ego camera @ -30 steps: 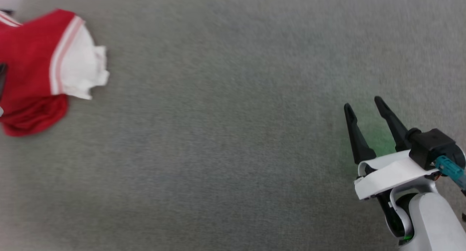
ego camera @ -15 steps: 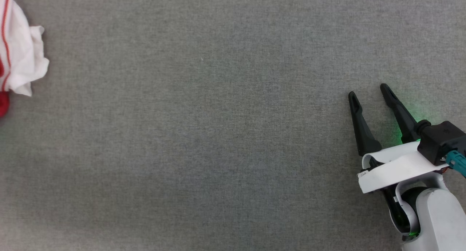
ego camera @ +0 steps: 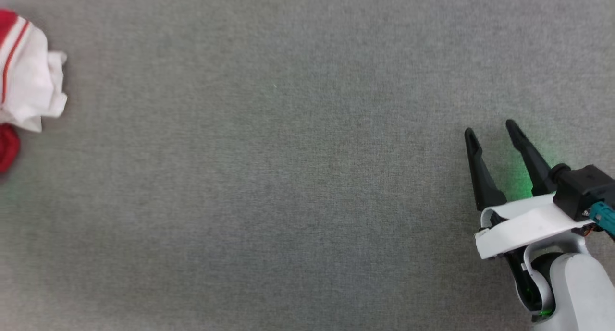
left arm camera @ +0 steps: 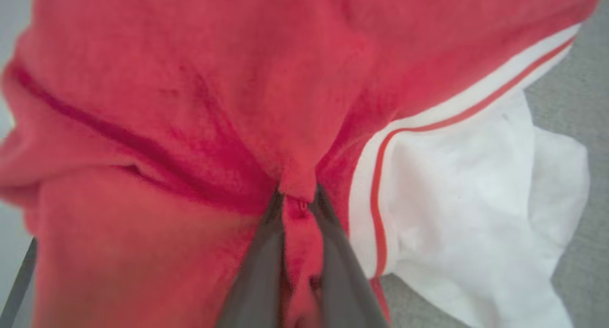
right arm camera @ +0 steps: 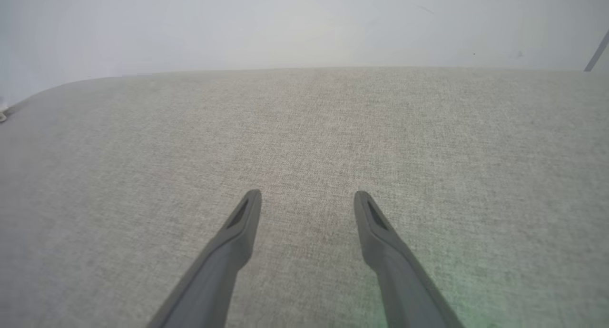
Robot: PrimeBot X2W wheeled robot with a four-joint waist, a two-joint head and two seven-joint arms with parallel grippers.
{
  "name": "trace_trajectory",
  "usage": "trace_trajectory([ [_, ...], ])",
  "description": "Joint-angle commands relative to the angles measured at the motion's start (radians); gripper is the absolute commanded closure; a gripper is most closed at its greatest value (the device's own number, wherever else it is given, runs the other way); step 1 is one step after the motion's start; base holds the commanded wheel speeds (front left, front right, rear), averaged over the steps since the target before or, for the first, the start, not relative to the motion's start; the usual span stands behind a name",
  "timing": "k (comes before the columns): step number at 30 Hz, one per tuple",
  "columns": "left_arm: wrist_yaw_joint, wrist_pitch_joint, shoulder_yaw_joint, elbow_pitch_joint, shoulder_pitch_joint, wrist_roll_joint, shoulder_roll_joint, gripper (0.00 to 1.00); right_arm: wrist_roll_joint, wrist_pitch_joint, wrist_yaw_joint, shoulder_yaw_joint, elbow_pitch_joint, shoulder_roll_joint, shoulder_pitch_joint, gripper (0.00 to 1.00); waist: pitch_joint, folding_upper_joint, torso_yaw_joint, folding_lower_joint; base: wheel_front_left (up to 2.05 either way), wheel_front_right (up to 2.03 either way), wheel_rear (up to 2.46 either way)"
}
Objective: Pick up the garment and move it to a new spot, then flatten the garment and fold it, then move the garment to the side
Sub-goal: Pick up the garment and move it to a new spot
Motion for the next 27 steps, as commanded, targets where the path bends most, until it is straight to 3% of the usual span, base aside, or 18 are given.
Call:
trace_trajectory([
  [1, 0.004, -0.022, -0.007, -0.004, -0.004, -0.001, 0.020, 1.00, 0.016, -0.013, -0.001, 0.000, 0.013, 0.002, 0.010, 0.00, -0.056, 0.0000, 0.018, 0.0000, 0.00, 0.00, 0.00],
  [15, 0.004, -0.193, -0.102, -0.153, -0.059, 0.042, 0.122, 1.00, 0.075, -0.077, -0.001, 0.003, 0.111, 0.011, 0.052, 0.00, -0.247, 0.0000, 0.051, 0.0000, 0.00, 0.00, 0.00],
  [27, 0.005, -0.191, -0.145, -0.325, -0.090, 0.066, 0.220, 1.00, 0.115, -0.119, -0.001, 0.000, 0.160, 0.016, 0.088, 0.00, -0.372, 0.0000, 0.036, 0.0000, 0.00, 0.00, 0.00],
])
